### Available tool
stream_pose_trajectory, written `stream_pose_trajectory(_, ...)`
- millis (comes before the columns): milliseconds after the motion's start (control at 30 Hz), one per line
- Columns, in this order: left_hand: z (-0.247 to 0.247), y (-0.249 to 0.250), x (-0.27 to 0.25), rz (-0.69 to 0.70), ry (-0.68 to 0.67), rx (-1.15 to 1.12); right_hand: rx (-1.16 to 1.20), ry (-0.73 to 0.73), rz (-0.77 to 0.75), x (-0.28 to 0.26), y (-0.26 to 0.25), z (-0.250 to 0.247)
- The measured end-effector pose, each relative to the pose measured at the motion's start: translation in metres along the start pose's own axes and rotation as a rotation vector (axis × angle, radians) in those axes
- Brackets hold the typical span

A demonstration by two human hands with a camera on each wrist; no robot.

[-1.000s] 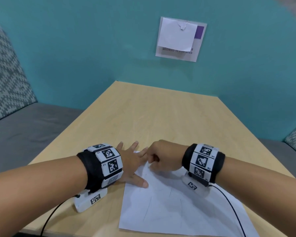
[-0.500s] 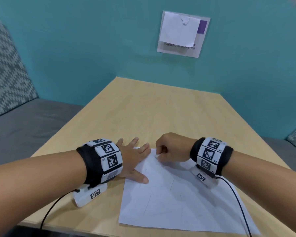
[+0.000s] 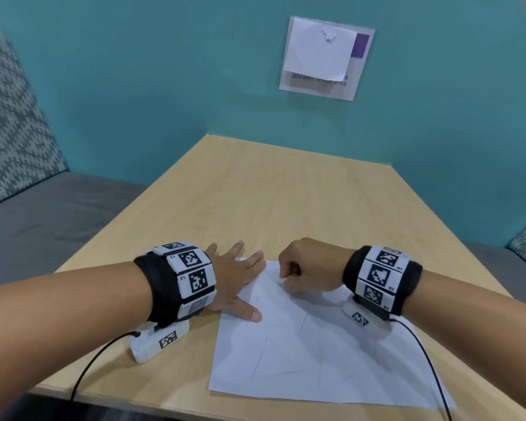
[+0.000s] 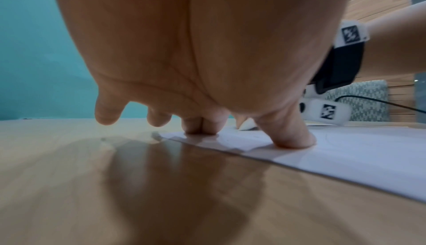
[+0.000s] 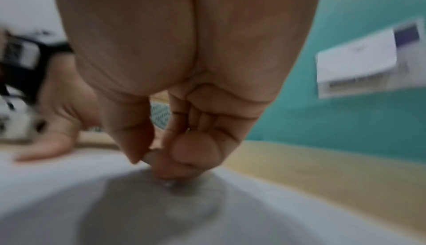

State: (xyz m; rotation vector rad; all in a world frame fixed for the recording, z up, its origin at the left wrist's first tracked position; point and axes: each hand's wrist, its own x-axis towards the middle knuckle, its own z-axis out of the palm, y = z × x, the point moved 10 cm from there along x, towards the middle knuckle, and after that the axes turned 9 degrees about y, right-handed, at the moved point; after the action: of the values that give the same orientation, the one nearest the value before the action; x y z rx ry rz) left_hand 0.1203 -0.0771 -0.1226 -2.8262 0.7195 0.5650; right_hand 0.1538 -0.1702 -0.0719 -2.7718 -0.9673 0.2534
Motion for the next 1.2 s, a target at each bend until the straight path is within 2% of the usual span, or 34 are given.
stream_pose_trajectory(167, -0.001, -0.001, 0.0, -0.004, 0.012, 0.009, -0.017, -0.056, -0.053, -0.009, -0.01, 0.012)
stream_pose_trajectory(300, 0.0, 0.001, 0.001, -0.004, 0.01, 0.014, 0.003, 0.008, 0.02, -0.005, 0.007, -0.001)
stream_pose_trajectory(400, -0.001, 0.0, 0.0, -0.011, 0.013, 0.011, -0.017, -0.051, -0.041, -0.014, -0.007, 0.011)
stream_pose_trajectory(567, -0.001, 0.002, 0.001, -0.009, 0.014, 0.018, -0.006, 0.007, 0.036, -0.01, 0.008, -0.002)
stream_pose_trajectory(700, -0.001, 0.0, 0.0, -0.017, 0.015, -0.006, -0.002, -0.102, -0.055, -0.021, -0.027, 0.019)
stream_pose_trajectory(833, -0.001, 0.001, 0.001, -0.012, 0.013, 0.024, -0.014, -0.024, -0.024, -0.009, -0.017, 0.004)
stream_pose_trajectory(1033, -0.005, 0.003, -0.005, 0.005, 0.094, 0.007, -0.052, -0.02, -0.024, -0.008, -0.018, 0.009)
stream_pose_trajectory(1200, 0.009, 0.005, -0.019, 0.035, 0.02, -0.033, -0.055, -0.003, 0.006, -0.006, -0.013, 0.003)
